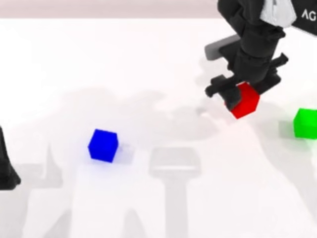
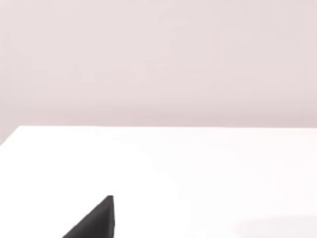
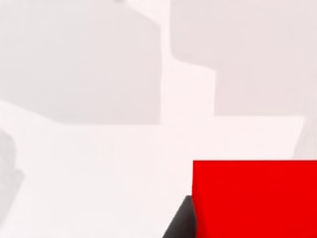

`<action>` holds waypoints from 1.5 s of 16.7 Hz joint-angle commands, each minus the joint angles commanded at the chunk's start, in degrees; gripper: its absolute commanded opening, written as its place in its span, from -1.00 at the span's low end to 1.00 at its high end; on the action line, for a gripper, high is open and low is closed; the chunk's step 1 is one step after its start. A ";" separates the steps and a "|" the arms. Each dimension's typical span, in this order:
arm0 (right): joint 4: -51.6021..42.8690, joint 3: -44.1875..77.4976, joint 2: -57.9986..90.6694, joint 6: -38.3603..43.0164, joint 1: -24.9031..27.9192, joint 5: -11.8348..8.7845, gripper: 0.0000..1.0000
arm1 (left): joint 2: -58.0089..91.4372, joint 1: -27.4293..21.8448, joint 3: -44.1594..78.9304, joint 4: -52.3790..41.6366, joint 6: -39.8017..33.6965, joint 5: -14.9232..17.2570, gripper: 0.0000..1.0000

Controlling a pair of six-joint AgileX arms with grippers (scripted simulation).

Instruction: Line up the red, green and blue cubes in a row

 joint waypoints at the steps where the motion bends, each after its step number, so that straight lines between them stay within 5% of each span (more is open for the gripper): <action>1: 0.00 0.00 0.00 0.00 0.00 0.00 -1.00 | 0.00 0.00 0.00 0.00 0.00 0.00 1.00; 7: -1.67 3.44 2.18 4.08 2.23 0.11 -1.00 | 0.00 0.00 0.00 0.00 0.00 0.00 1.00; 19: -17.55 33.21 17.23 50.56 24.84 1.33 -1.00 | 0.00 0.00 0.00 0.00 0.00 0.00 1.00; 25: -19.38 37.36 18.56 56.27 28.22 1.62 -1.00 | 0.00 0.00 0.00 0.00 0.00 0.00 1.00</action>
